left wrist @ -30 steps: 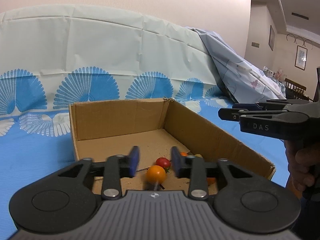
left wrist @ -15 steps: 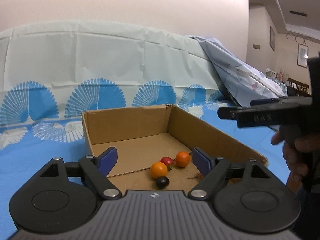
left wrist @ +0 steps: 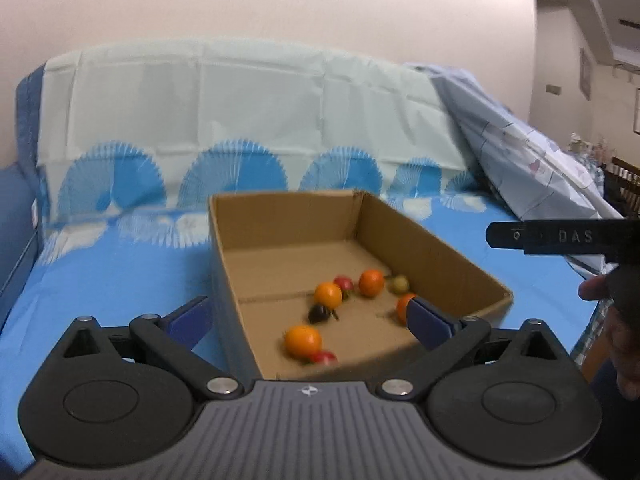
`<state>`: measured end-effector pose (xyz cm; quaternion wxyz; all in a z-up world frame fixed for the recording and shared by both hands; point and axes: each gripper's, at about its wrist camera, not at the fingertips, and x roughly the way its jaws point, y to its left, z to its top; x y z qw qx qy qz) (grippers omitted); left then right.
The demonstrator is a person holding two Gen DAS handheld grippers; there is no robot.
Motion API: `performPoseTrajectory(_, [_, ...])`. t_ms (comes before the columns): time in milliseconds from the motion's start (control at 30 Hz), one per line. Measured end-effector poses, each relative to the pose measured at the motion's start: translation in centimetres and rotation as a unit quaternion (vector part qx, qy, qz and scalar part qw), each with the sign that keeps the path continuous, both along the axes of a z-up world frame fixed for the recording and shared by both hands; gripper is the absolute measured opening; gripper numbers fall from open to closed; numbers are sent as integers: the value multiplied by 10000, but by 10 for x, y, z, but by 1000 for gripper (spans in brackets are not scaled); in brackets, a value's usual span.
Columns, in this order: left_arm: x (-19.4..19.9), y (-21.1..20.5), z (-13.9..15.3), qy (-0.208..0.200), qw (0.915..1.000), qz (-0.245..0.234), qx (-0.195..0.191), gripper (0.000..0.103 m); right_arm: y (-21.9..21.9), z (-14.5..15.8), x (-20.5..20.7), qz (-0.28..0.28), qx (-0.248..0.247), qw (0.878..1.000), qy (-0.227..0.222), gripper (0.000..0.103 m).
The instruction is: Organize fruits
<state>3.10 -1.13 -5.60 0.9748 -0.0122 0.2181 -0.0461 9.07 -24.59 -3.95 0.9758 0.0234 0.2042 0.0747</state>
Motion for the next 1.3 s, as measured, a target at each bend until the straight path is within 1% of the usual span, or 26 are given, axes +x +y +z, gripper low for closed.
performPoseTrajectory(133, [-14,-6,-6,482,9980,375,-166,103,3,-3,-19,96,-34,9998,180,102])
performPoseTrajectory(200, [-14,-8,-12,813,9954,422,-291,103,5,-7,-26,106,-39,9996,243,102])
performPoseTrajectory(267, [-11,-12,-18,969,9942,379,-280,103,7,-12,-30,120,-92,9995,289,102])
performPoseTrajectory(367, [-7,-17,-23,854,9955,418,0,103,15,-20,-27,127,-370,9985,384,102])
performPoseTrajectory(433, [-2,-17,-26,797,9956,481,67,103,20,-22,-25,160,-528,9980,319,102])
performPoseTrajectory(500, [4,-15,-28,835,9949,570,33,103,21,-24,-22,137,-581,9976,346,102])
performPoseTrajectory(600, [8,-11,-29,921,9936,658,-69,103,20,-25,-18,131,-504,9977,438,102])
performPoseTrajectory(1300, [10,-15,-32,927,9940,579,-51,103,29,-31,-14,336,-714,9958,456,102])
